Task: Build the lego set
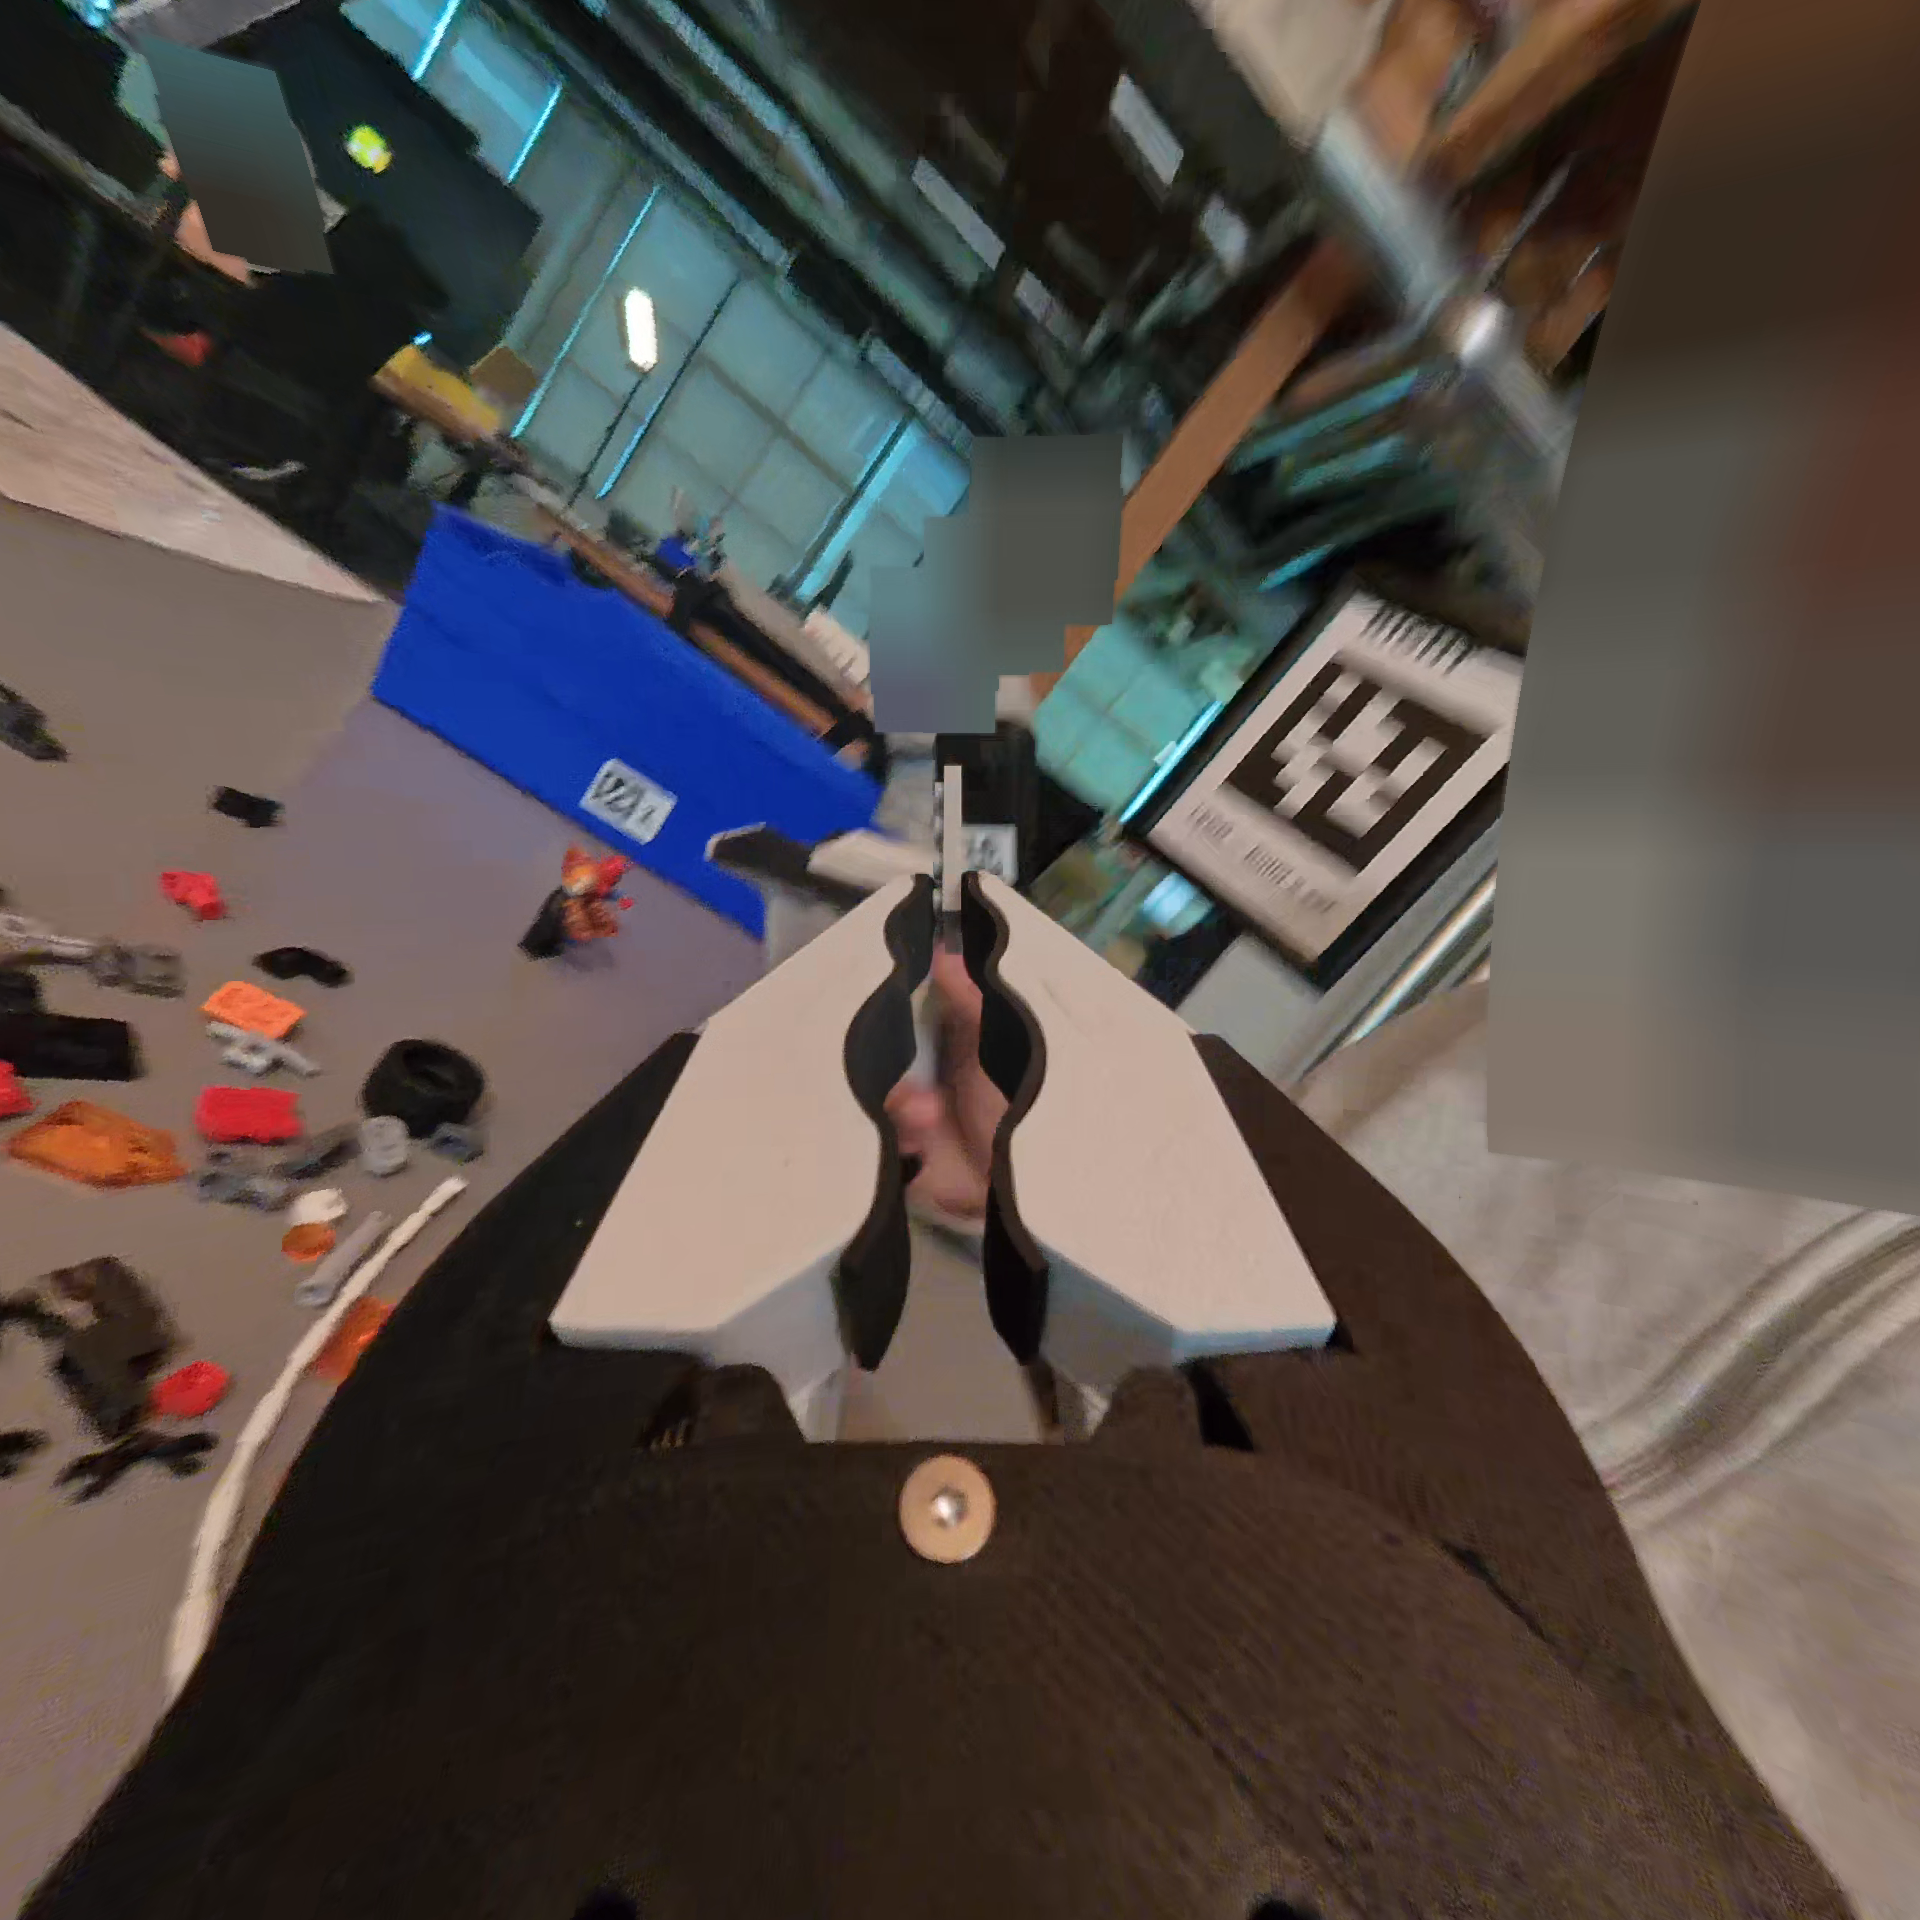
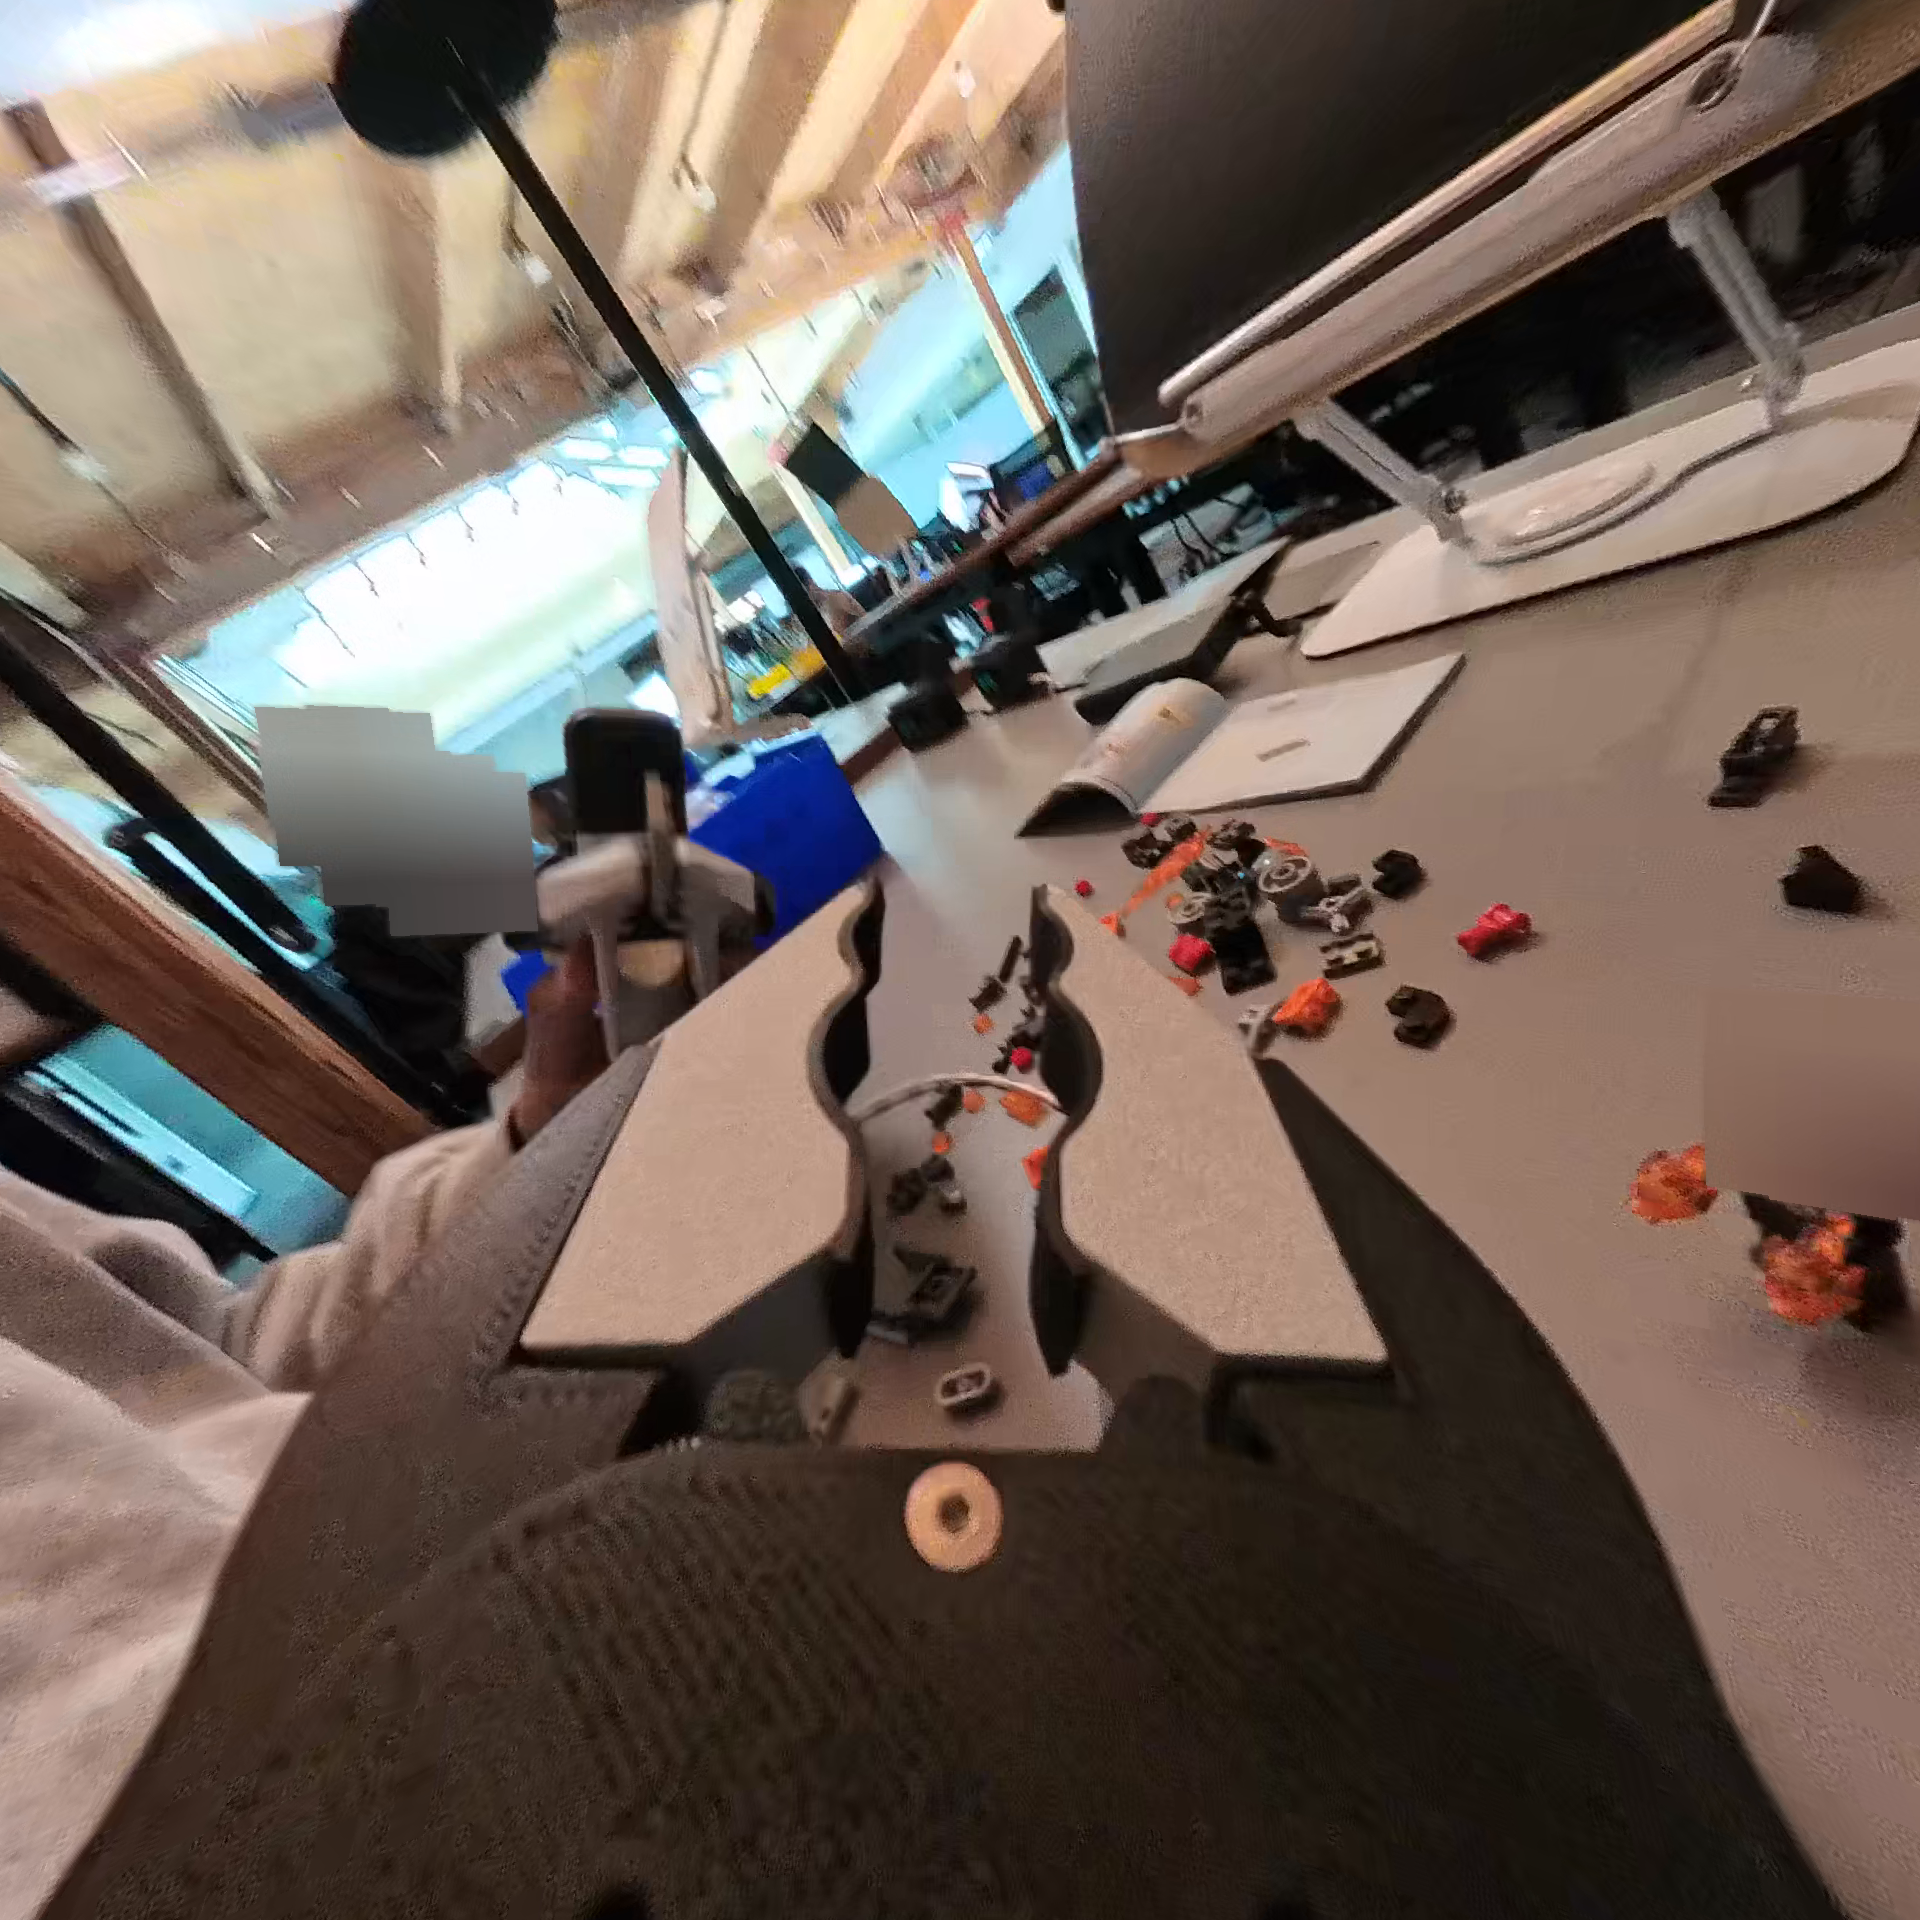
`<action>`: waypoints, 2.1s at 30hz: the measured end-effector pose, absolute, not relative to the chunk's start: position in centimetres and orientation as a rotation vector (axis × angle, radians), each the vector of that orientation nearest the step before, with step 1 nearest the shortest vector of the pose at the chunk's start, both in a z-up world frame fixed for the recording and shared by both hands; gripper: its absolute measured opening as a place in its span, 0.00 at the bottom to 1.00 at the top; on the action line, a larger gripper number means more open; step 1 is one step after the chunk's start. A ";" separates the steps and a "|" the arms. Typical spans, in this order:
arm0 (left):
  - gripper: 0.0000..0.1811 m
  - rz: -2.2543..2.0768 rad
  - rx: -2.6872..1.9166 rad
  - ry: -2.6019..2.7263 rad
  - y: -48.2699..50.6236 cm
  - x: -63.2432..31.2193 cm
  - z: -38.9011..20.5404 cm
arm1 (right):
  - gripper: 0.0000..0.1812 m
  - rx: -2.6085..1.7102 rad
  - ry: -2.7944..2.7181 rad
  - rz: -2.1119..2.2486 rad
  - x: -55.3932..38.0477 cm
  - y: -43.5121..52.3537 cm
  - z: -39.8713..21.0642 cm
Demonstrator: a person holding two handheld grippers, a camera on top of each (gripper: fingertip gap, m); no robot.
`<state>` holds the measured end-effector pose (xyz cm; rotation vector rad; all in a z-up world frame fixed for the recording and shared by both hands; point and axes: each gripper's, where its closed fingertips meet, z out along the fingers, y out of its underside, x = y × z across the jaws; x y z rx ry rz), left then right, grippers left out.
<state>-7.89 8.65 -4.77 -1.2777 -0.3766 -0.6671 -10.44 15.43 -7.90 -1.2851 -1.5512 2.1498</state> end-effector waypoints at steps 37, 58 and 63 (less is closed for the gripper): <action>0.17 -0.011 -2.187 0.153 4.6 -0.5 -16.7 | 0.16 -1.294 -1.558 2.305 -10.3 14.2 -7.8; 0.27 -0.094 -1.631 -0.267 4.3 -6.3 -9.2 | 0.29 -0.785 -1.676 2.010 -7.6 10.5 -5.6; 0.27 -0.112 -1.630 -0.294 4.2 -6.6 -9.3 | 0.31 -0.791 -1.715 1.966 -7.8 10.1 -6.2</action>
